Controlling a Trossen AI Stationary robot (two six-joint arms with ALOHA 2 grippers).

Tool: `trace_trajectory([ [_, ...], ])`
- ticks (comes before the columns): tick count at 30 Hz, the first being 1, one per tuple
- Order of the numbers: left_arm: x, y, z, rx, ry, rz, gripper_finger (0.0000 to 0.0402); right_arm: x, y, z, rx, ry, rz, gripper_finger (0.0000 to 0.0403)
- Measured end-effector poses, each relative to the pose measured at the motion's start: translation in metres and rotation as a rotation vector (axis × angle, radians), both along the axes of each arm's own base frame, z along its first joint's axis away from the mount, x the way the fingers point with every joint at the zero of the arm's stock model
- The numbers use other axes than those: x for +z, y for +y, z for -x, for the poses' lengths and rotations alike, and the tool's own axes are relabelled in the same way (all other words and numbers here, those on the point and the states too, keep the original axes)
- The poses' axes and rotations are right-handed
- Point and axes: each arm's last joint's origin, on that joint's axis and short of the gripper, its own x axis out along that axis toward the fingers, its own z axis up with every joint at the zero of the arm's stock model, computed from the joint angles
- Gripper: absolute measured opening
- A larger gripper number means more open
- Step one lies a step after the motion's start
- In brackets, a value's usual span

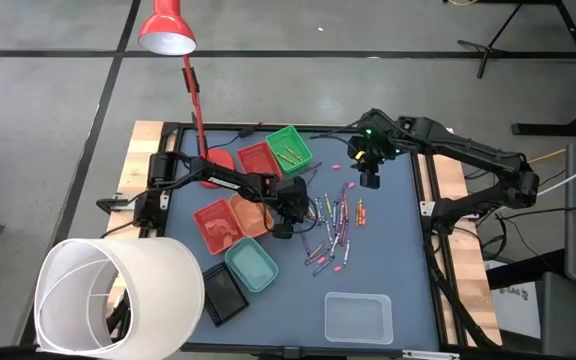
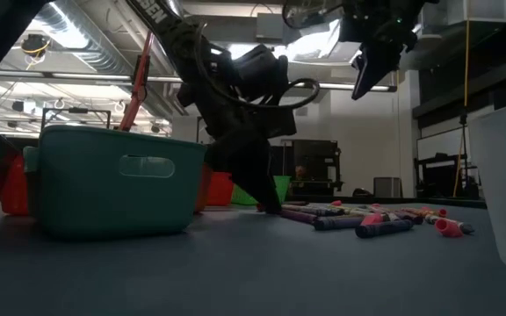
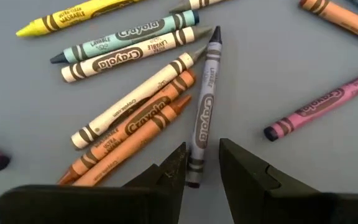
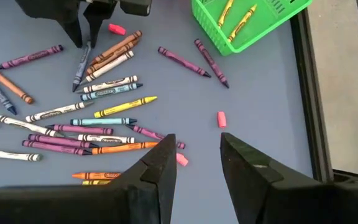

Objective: Sort crayons
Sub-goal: Put the blue crayon into the right red basket

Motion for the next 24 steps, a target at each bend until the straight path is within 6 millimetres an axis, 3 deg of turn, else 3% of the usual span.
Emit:
trace_trajectory([
  [8,-0.005,0.0,-0.001,0.014,0.013,0.01,0.008,-0.052,0.011,0.024,-0.031,-0.028,-0.011,0.0124],
  [15,-0.005,0.0,0.0,0.016,0.02,0.014,0.0029,-0.095,0.019,0.042,-0.168,-0.017,-0.105,0.0124],
  [24,-0.004,0.0,0.0,0.034,0.02,0.019,0.0006,-0.131,0.025,0.056,-0.316,0.057,-0.201,0.0124],
])
